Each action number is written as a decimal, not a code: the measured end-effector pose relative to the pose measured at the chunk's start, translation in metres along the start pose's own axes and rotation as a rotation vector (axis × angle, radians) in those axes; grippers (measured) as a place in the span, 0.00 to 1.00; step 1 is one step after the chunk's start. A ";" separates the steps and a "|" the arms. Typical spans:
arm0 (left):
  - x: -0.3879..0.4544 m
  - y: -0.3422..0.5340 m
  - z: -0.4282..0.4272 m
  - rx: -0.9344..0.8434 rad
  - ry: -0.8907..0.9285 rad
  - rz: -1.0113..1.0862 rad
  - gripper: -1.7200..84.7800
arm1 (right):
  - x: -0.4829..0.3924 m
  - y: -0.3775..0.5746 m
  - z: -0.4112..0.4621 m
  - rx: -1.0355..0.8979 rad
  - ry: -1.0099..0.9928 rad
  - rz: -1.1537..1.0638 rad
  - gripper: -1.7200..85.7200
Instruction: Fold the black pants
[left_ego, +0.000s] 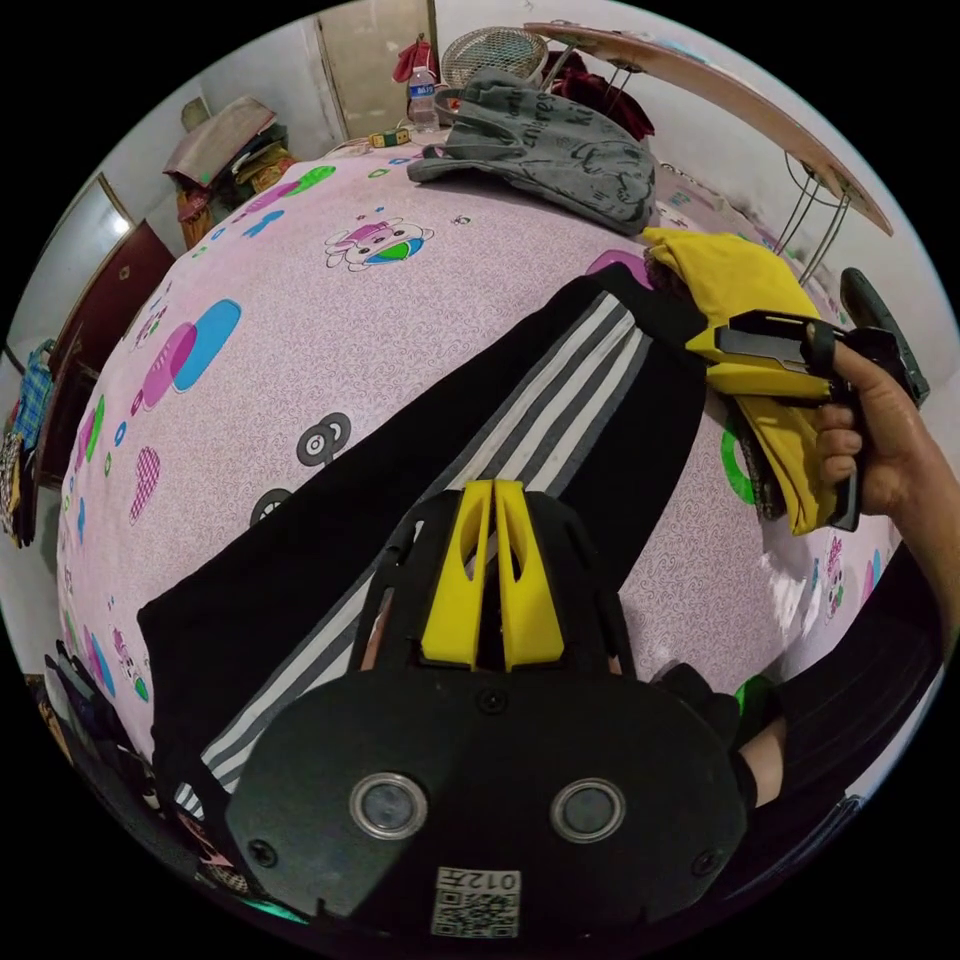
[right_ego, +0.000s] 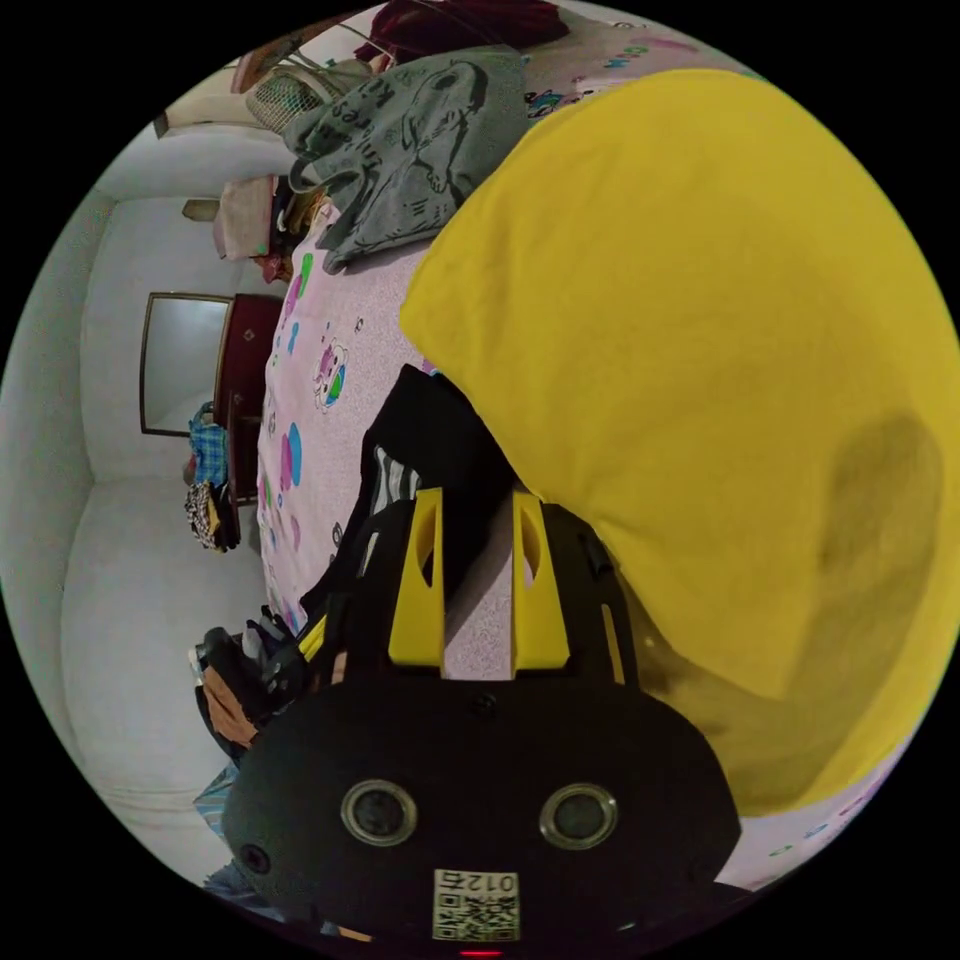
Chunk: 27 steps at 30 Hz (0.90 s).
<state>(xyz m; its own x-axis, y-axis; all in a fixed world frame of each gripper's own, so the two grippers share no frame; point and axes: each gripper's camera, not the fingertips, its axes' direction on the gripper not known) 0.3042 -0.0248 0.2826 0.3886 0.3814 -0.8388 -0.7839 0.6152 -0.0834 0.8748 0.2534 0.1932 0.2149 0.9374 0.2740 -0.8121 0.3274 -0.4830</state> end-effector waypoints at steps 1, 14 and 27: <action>0.001 0.000 0.001 0.000 0.000 0.000 0.03 | 0.003 -0.001 0.000 0.004 -0.012 0.004 0.13; 0.063 0.004 -0.015 0.147 0.086 0.092 0.10 | 0.015 0.018 -0.022 0.054 -0.206 -0.056 0.05; 0.126 0.001 -0.025 0.175 0.016 0.120 0.12 | -0.033 0.057 -0.008 -0.006 -0.138 -0.235 0.05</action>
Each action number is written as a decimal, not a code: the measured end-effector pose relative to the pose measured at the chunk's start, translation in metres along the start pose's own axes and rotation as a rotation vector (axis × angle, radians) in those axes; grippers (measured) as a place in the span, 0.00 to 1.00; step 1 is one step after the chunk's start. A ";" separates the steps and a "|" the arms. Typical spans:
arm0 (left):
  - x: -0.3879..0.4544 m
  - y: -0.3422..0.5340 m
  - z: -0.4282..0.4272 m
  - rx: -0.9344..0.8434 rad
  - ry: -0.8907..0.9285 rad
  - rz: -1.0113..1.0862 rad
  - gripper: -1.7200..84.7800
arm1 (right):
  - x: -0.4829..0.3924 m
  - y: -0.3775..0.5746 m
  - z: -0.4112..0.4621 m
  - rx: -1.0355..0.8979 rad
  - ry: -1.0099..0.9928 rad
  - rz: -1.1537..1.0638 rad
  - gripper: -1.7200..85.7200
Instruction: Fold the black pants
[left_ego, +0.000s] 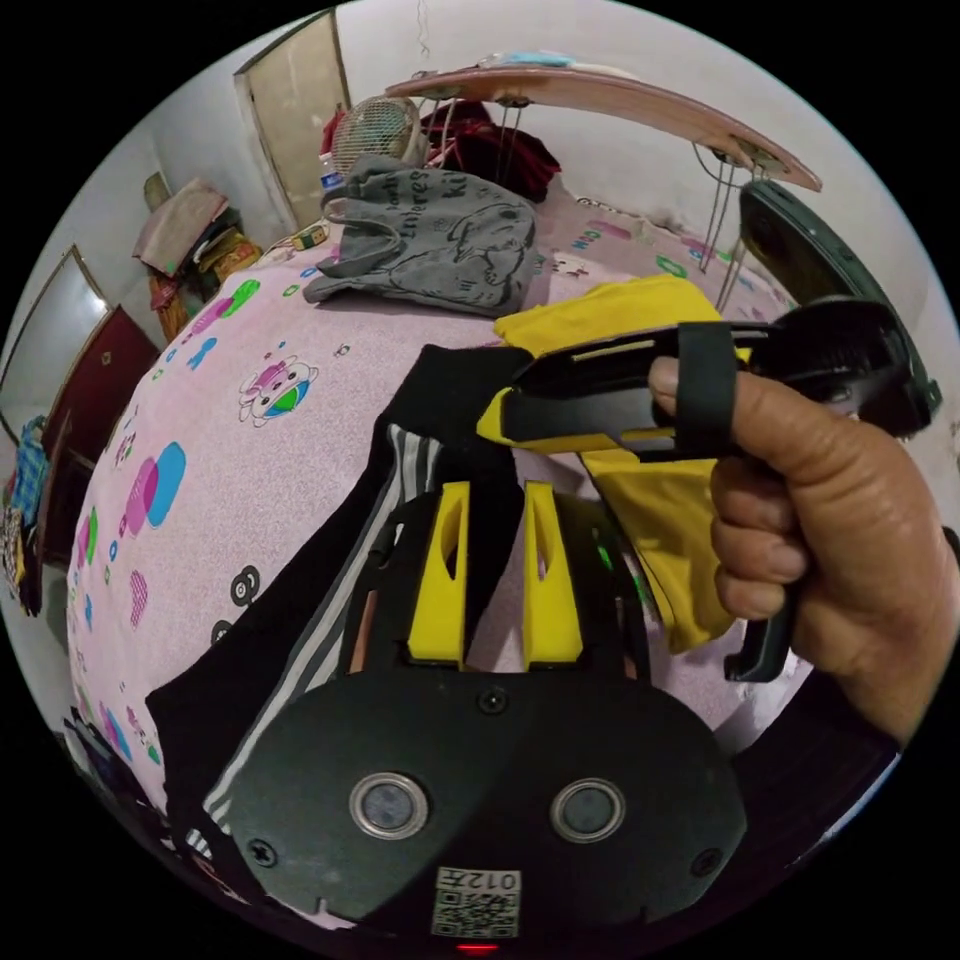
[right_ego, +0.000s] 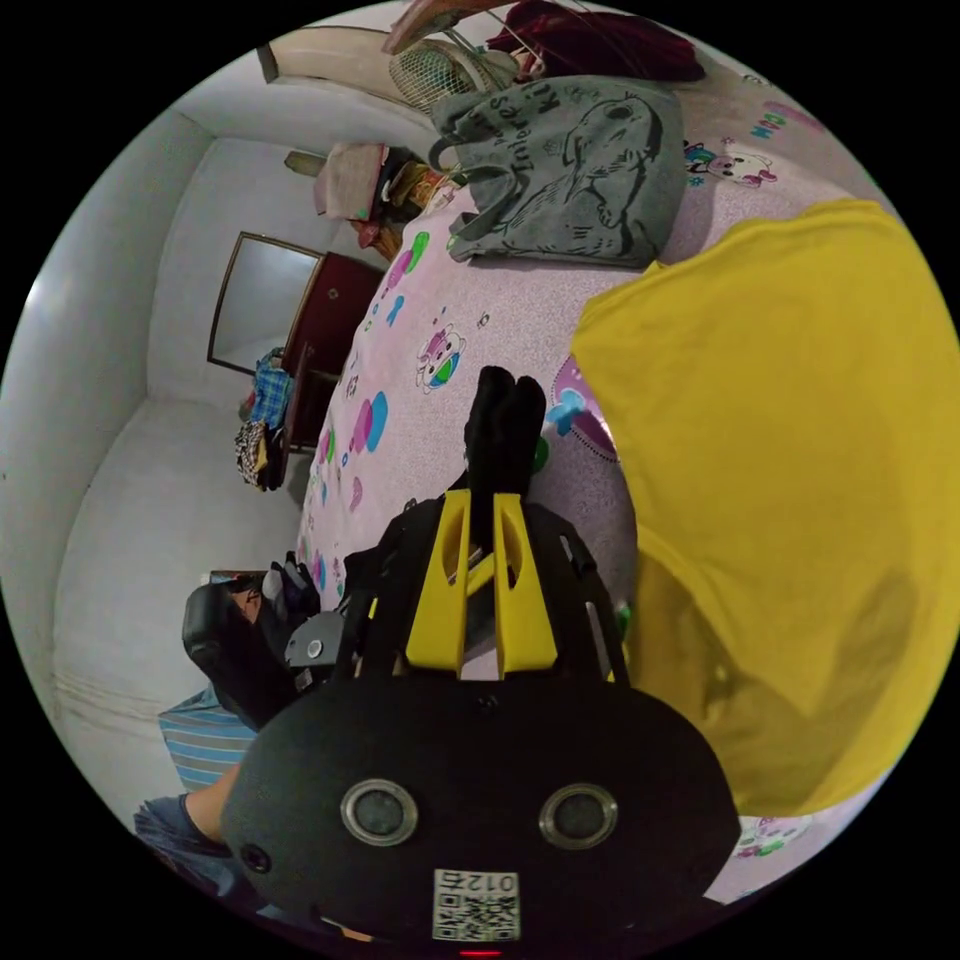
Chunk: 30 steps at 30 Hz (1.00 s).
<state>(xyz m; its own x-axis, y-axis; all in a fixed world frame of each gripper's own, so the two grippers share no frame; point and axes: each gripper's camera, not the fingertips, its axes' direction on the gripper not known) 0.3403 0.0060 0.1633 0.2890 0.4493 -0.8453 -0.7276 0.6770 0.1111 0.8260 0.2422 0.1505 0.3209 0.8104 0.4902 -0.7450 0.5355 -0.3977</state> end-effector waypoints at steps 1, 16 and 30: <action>0.000 0.004 -0.004 0.013 -0.002 -0.022 0.12 | -0.002 0.004 0.004 0.004 -0.013 0.000 0.05; -0.044 0.066 -0.076 0.107 0.057 -0.273 0.09 | -0.057 0.053 0.069 0.040 0.042 -0.197 0.15; -0.109 0.164 -0.201 0.190 -0.010 -0.372 0.08 | -0.148 0.122 0.196 -0.067 -0.173 -0.412 0.06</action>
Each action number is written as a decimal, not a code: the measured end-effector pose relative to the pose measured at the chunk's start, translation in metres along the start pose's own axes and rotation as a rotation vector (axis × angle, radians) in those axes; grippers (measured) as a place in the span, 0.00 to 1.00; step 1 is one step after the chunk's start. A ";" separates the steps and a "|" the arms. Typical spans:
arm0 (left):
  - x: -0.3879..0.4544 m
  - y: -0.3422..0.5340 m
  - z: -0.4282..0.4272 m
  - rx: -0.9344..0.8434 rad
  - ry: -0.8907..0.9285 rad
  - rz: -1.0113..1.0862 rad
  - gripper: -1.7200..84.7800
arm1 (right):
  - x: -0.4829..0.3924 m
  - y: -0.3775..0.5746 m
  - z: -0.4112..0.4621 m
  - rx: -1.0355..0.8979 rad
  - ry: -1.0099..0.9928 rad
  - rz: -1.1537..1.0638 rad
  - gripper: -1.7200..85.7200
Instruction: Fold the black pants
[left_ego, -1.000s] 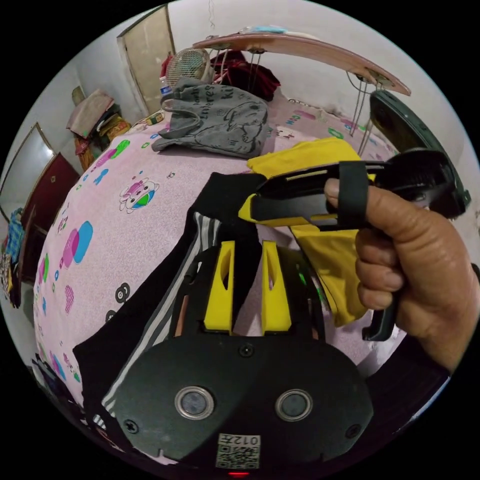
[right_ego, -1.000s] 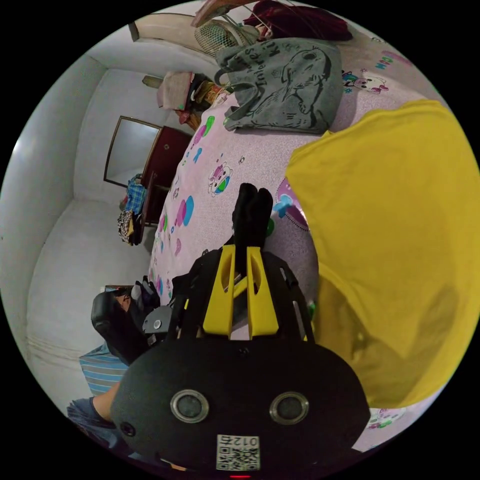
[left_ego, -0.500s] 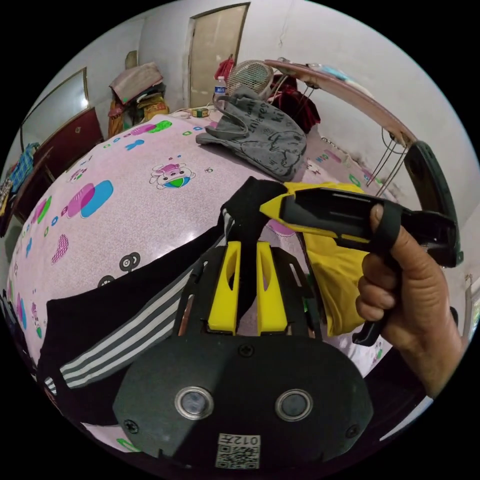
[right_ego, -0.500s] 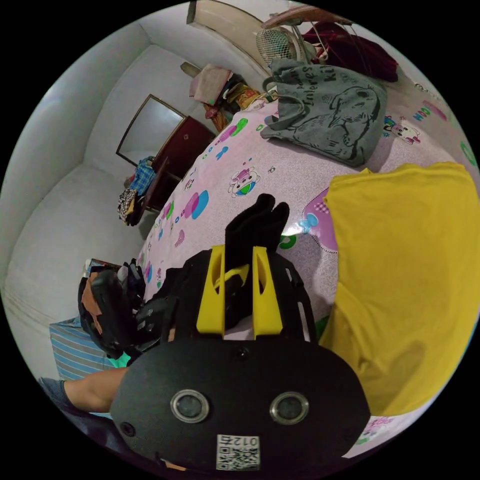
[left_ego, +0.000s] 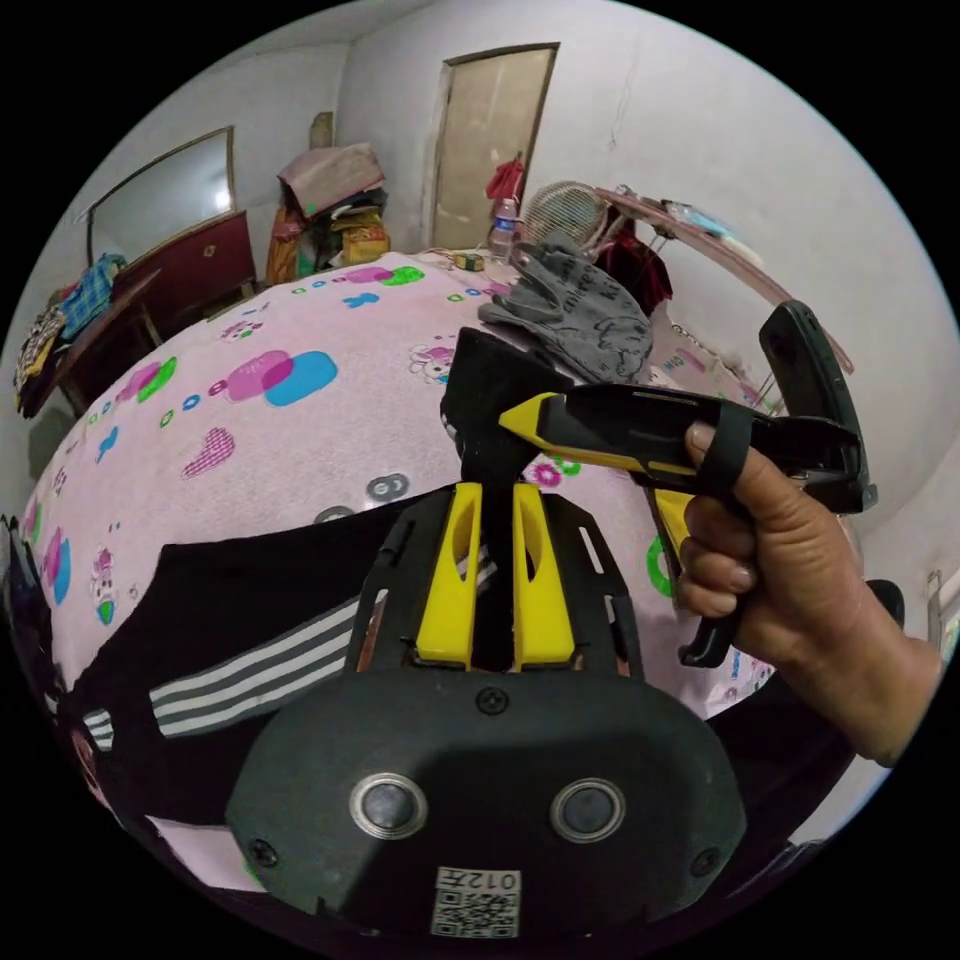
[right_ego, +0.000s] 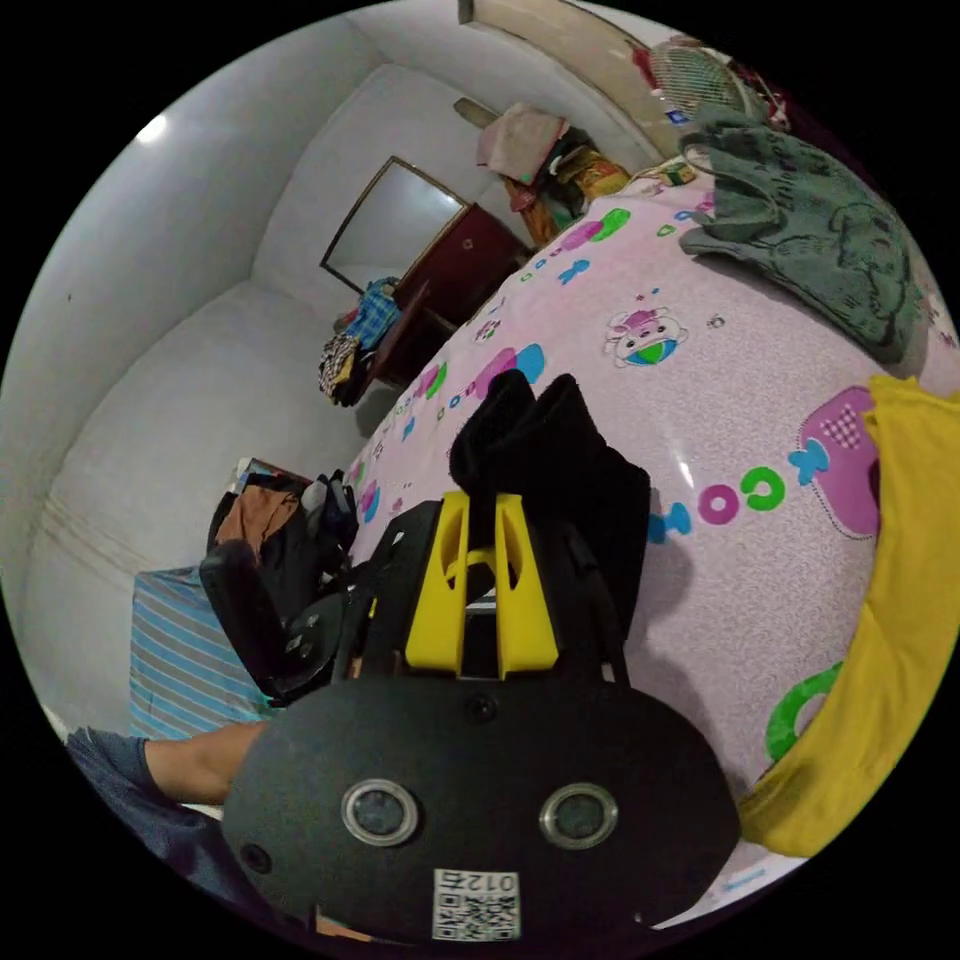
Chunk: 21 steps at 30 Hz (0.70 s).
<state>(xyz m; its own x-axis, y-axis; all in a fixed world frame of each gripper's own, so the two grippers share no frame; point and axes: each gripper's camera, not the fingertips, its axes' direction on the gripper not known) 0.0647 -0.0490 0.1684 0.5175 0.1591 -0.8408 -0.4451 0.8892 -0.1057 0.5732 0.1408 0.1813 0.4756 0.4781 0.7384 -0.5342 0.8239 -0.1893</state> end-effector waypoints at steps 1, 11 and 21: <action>-0.013 0.007 -0.017 0.008 -0.023 -0.016 0.08 | -0.012 0.002 0.018 -0.025 -0.025 -0.030 0.06; -0.146 0.086 -0.157 0.041 -0.199 -0.269 0.09 | -0.114 0.034 0.190 -0.263 -0.195 -0.174 0.06; -0.276 0.156 -0.270 -0.010 -0.261 -0.505 0.09 | -0.204 0.087 0.370 -0.471 -0.288 -0.251 0.06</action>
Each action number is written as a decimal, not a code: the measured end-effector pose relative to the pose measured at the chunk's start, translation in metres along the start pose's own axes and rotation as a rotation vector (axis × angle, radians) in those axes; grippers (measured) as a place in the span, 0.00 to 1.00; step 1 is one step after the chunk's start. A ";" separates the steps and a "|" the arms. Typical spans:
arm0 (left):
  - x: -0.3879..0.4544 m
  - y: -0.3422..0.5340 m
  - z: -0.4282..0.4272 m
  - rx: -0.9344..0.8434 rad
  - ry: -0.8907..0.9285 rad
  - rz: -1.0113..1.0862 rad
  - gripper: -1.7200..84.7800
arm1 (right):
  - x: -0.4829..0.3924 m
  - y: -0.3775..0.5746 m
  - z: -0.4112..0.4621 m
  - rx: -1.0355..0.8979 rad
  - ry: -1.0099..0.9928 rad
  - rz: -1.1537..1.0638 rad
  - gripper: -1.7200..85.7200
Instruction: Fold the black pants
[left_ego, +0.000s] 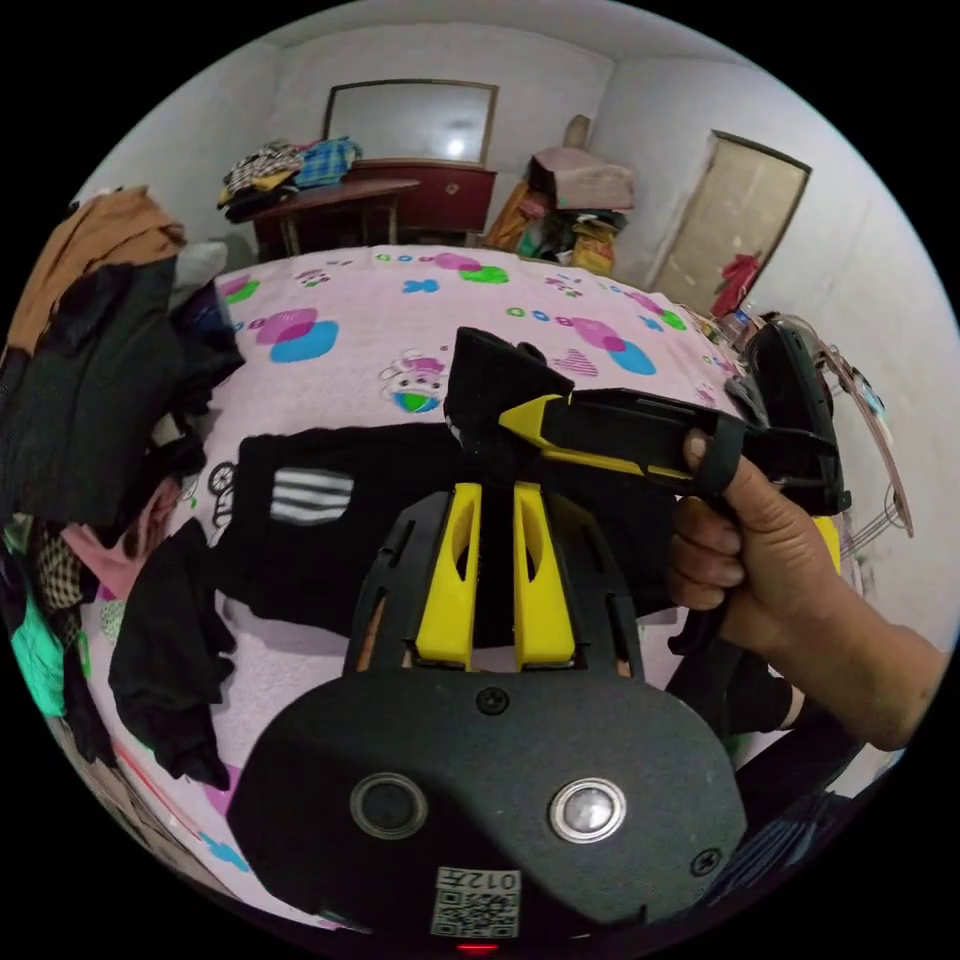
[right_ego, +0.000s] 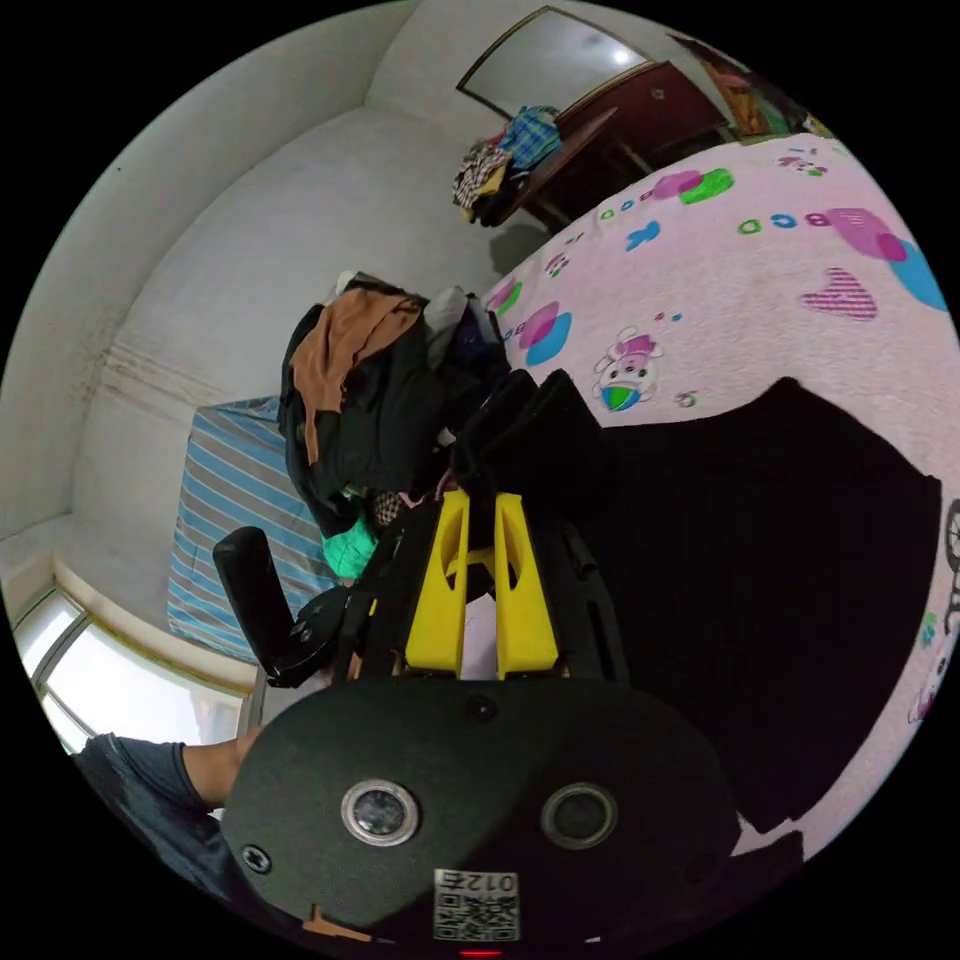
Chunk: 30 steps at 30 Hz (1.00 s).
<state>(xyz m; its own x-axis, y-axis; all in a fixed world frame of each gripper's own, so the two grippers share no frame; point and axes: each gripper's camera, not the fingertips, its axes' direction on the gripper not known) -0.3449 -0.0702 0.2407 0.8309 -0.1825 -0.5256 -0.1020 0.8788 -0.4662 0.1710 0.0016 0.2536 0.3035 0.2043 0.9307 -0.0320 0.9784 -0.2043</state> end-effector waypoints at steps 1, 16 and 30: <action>-0.018 -0.001 -0.007 -0.017 -0.002 -0.033 0.09 | -0.002 -0.005 0.020 -0.025 -0.002 -0.006 0.06; -0.168 -0.036 -0.060 -0.185 0.094 -0.354 0.09 | 0.020 -0.044 0.162 -0.161 -0.093 0.037 0.08; -0.215 -0.058 -0.099 -0.389 0.079 -0.271 0.05 | 0.086 -0.015 0.150 -0.185 0.066 0.120 0.01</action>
<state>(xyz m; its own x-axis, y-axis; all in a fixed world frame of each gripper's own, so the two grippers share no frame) -0.5716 -0.1254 0.3096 0.8135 -0.4283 -0.3934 -0.0967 0.5673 -0.8178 0.0550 0.0089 0.3824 0.3698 0.3102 0.8758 0.1020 0.9234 -0.3701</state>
